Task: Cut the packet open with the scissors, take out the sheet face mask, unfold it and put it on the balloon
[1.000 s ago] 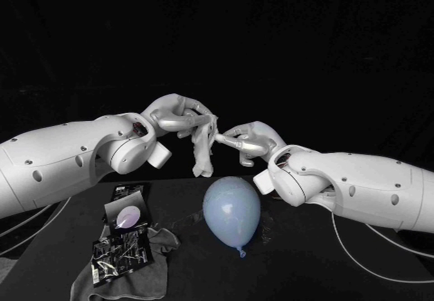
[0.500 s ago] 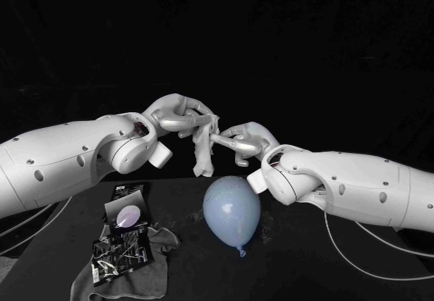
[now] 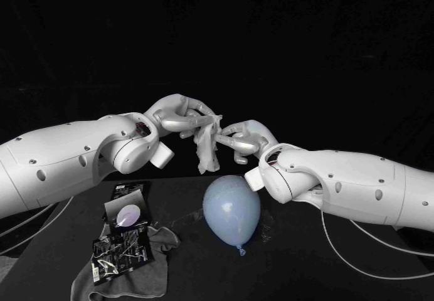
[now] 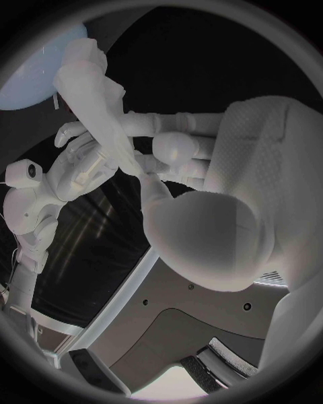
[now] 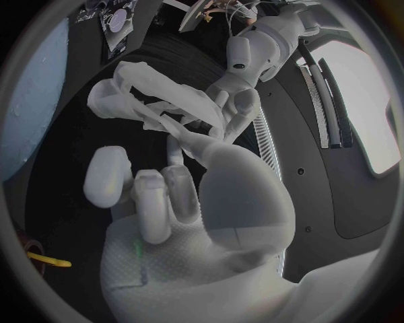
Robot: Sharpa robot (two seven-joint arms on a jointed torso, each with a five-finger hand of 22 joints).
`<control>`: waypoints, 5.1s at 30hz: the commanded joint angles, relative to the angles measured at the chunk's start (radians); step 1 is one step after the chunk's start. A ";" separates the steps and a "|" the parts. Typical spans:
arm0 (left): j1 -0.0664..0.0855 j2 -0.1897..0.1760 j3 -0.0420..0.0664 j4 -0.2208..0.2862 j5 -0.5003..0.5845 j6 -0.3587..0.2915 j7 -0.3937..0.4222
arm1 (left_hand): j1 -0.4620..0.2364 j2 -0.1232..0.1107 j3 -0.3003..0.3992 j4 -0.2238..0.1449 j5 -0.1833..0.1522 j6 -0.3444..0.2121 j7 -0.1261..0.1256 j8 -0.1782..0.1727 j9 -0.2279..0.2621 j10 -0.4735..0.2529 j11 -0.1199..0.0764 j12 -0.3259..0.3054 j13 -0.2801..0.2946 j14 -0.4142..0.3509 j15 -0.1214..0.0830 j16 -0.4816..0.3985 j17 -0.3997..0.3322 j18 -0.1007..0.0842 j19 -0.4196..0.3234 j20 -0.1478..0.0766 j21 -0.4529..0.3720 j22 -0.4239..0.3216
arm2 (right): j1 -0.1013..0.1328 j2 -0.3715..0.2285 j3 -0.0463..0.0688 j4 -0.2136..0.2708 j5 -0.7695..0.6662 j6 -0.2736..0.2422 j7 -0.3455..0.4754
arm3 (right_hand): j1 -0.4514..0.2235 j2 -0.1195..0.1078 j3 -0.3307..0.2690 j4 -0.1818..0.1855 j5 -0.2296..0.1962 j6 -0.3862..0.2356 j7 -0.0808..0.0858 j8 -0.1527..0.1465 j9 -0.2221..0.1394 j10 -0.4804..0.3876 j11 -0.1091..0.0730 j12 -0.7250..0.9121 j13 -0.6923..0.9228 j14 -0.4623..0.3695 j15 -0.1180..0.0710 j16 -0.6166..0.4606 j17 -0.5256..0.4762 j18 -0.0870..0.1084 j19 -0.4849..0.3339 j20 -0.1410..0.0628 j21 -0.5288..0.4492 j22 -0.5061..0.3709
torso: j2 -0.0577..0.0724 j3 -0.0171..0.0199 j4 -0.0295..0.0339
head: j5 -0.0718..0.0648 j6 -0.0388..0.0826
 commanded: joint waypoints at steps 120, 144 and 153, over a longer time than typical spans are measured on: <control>-0.010 -0.010 -0.004 -0.021 -0.007 0.012 0.008 | 0.010 -0.003 0.001 -0.007 0.006 0.011 0.001 -0.011 0.095 -0.005 -0.003 0.008 0.006 0.004 -0.007 0.010 0.007 0.021 0.000 -0.009 0.008 0.004 | -0.015 -0.047 0.001 0.007 -0.092 0.038 0.016 | -0.053 0.103 0.272 -0.155 0.048 -0.054 0.041 -0.039 0.034 -0.062 0.032 -0.111 0.056 0.079 0.021 -0.005 0.215 -0.002 -0.033 0.017 -0.004 0.137 | 0.000 -0.0001 -0.0001 | -0.010 -0.011; -0.010 -0.022 -0.004 -0.027 -0.009 0.027 0.010 | 0.011 -0.004 0.000 -0.007 0.006 0.011 0.002 -0.016 0.092 -0.008 -0.002 0.008 0.008 0.006 -0.006 0.011 0.010 0.021 0.000 -0.010 0.010 0.006 | 0.012 -0.045 0.004 -0.059 -0.525 0.057 -0.095 | -0.047 0.092 0.255 -0.183 -0.112 0.017 0.014 -0.027 0.039 -0.010 0.007 -0.061 0.095 0.102 -0.001 0.005 0.263 -0.019 0.025 -0.001 0.076 0.156 | -0.001 0.0005 -0.0018 | -0.015 -0.008; -0.011 -0.033 -0.006 -0.035 -0.016 0.030 0.010 | 0.011 -0.012 -0.011 -0.011 0.006 0.016 0.005 -0.035 0.083 -0.019 0.001 0.008 0.014 0.006 -0.004 0.011 0.007 0.020 -0.002 -0.008 0.014 0.009 | 0.033 -0.053 0.006 -0.081 -0.554 0.144 -0.110 | -0.025 0.074 0.218 -0.197 -0.137 0.025 0.009 -0.014 0.049 -0.003 0.003 -0.055 0.101 0.102 -0.005 0.005 0.263 -0.019 0.025 -0.005 0.074 0.155 | 0.000 0.0005 -0.0002 | -0.019 -0.007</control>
